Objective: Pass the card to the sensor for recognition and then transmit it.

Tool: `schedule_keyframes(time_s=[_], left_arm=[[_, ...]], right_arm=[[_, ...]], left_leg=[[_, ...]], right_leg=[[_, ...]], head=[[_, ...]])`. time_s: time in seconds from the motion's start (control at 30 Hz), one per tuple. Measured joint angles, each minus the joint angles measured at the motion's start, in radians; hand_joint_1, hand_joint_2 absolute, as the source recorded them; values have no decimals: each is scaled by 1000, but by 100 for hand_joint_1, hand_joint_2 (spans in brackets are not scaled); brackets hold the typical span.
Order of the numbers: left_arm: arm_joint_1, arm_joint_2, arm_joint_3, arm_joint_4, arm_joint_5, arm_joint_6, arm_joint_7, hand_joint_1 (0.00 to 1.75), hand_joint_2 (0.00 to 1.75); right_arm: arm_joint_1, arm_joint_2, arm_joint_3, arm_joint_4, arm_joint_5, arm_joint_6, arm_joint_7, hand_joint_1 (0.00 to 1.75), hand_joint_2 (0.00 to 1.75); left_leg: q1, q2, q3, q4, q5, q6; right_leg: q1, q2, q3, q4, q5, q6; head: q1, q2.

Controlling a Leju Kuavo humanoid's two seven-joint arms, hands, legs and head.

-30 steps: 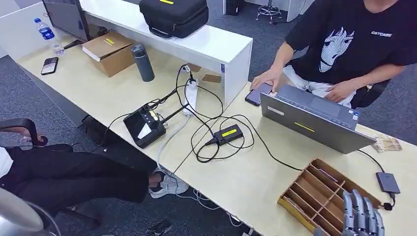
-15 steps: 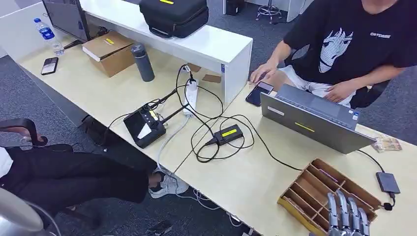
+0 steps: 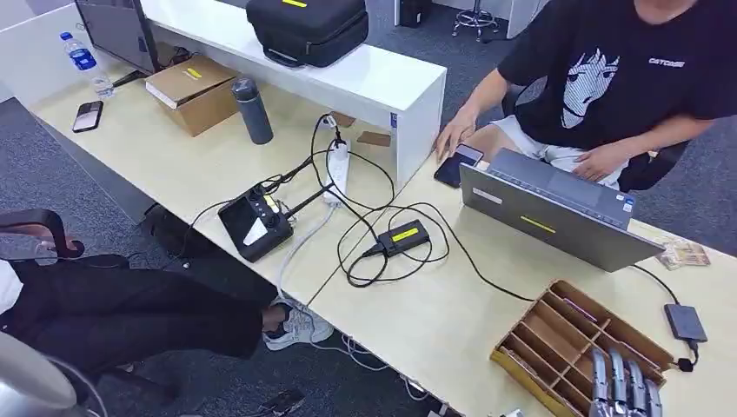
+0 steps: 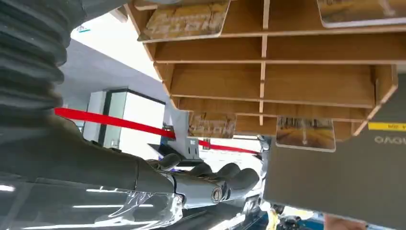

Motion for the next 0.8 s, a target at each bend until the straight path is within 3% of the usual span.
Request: schedule_keyframes(time_s=[0.5, 0.53, 0.57, 0.6, 0.63, 0.8], left_arm=[[0, 0, 0, -3, -1, -1, 2, 0, 175], [0, 1, 0, -3, -1, -1, 2, 0, 175], [0, 1, 0, -3, -1, -2, 2, 0, 175], [0, 1, 0, -3, -1, -2, 2, 0, 175], [0, 1, 0, -3, -2, -2, 2, 0, 175], [0, 3, 0, -3, -3, -3, 2, 0, 175]], right_arm=[[-11, -4, 0, 43, 0, 14, 11, 0, 175], [-11, -4, 0, 45, 0, 14, 11, 14, 175], [-11, -4, 0, 46, 0, 16, 10, 54, 175], [-11, -4, -1, 47, 0, 23, 4, 133, 175], [-11, -4, -2, 47, 0, 26, -2, 154, 175], [-11, -4, -6, 48, 0, 40, -8, 175, 175]], left_leg=[[0, 0, 0, 0, 0, 0], [0, 0, 0, 0, 0, 0], [0, 0, 0, 0, 0, 0], [0, 0, 0, 0, 0, 0], [0, 0, 0, 0, 0, 0], [0, 0, 0, 0, 0, 0]], right_leg=[[0, 0, 0, 0, 0, 0], [0, 0, 0, 0, 0, 0], [0, 0, 0, 0, 0, 0], [0, 0, 0, 0, 0, 0], [0, 0, 0, 0, 0, 0], [0, 0, 0, 0, 0, 0]], head=[[0, 0], [0, 0], [0, 0], [0, 0], [0, 0], [0, 0]])
